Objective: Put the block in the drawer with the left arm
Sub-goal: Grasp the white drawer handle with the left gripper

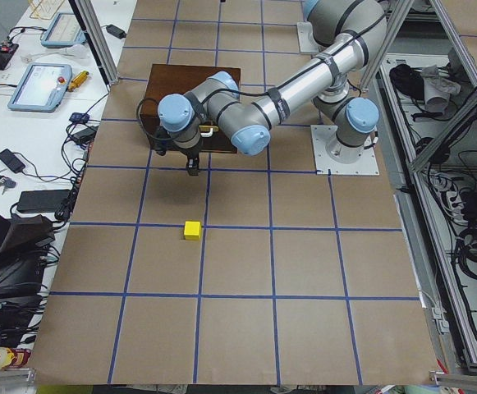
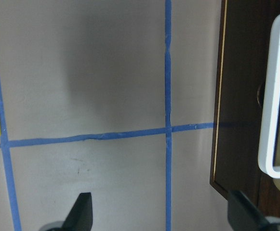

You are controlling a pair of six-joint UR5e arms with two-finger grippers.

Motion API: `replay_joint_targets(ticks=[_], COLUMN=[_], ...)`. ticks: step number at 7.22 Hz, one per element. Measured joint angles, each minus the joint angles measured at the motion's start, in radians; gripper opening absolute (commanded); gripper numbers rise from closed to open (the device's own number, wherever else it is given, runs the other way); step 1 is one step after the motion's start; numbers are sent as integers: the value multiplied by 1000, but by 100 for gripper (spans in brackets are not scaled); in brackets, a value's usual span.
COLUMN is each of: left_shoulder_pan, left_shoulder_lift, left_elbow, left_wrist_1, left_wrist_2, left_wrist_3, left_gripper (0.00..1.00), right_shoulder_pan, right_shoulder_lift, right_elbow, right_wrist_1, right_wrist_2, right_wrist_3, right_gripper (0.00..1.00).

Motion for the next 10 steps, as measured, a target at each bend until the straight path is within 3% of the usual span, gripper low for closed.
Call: replay_joint_targets(ticks=[3,10], left_shoulder_pan=[-56,-112], left_shoulder_lift=[-57,-118], left_elbow=[1,-2], left_wrist_1=[8,38], left_wrist_2=[-126,-209], left_wrist_3=[14,20], left_gripper=[100,100], right_shoulder_pan=[0,0], right_shoulder_lift=[0,0], right_elbow=[0,0], right_wrist_1=[0,0], right_wrist_2=[0,0], right_wrist_3=[0,0], right_gripper=[100,100])
